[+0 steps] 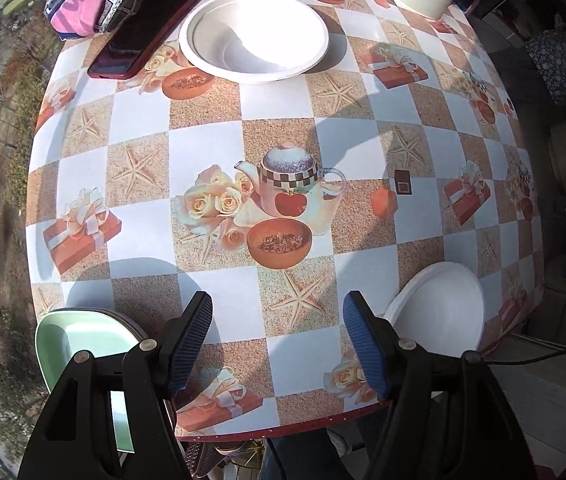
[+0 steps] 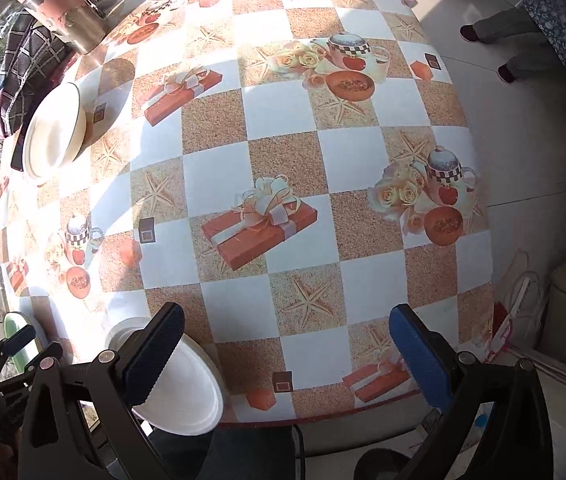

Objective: Organize plates and bowls
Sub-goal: 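Move both tools to the white bowl beside the phone and grip its rim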

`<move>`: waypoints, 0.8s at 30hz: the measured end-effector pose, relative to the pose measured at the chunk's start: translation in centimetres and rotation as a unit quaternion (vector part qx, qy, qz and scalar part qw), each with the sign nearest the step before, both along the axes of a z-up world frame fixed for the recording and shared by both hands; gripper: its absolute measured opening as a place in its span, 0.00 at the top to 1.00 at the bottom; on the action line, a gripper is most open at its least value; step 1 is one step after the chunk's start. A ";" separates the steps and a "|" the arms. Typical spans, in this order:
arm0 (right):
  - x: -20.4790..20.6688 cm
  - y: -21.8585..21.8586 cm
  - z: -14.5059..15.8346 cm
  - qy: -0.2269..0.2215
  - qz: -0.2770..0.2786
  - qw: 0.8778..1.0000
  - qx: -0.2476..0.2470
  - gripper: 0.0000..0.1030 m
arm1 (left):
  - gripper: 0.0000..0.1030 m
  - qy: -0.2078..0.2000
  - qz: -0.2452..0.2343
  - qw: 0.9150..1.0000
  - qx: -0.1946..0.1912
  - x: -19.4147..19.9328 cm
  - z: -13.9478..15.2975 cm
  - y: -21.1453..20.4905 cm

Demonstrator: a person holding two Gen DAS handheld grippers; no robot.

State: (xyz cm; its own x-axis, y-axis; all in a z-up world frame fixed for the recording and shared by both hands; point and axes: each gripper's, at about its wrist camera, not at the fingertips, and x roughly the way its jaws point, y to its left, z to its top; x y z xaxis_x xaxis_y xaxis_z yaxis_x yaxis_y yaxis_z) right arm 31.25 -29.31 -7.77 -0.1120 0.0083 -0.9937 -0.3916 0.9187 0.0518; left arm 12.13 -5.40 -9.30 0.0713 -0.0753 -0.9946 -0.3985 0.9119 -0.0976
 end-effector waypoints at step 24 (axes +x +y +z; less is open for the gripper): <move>6.8 23.6 -5.8 0.000 0.121 0.989 0.085 0.00 | 0.29 0.014 0.108 0.988 0.107 14.1 -3.9 12.8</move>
State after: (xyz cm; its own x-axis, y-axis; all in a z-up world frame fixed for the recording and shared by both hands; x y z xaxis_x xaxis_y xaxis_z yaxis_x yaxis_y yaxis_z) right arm 38.05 -5.71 -13.57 -0.1320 0.1486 -0.9800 -0.5984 0.7762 0.1983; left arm 26.18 7.38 -13.20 0.0347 0.1506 -0.9880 -0.5857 0.8041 0.1020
